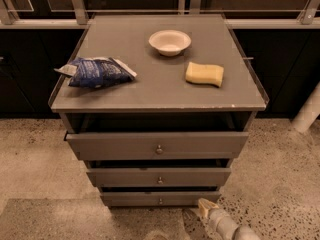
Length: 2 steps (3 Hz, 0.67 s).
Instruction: Close bottom drawer
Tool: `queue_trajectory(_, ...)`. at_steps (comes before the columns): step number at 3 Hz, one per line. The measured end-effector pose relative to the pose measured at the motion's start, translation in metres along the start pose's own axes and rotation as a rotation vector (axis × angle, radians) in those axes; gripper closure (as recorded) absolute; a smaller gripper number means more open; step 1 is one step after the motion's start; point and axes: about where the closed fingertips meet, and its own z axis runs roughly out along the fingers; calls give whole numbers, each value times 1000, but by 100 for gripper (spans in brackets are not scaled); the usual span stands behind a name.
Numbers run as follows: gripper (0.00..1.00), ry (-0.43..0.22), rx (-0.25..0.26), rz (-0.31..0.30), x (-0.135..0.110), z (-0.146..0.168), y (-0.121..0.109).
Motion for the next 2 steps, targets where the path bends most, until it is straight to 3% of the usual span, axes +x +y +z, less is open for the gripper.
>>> queue_trajectory(1,13,164,-11,-144,9,-48,-2)
queue_trajectory(2,0,204,-43,-215,-5,-71,11)
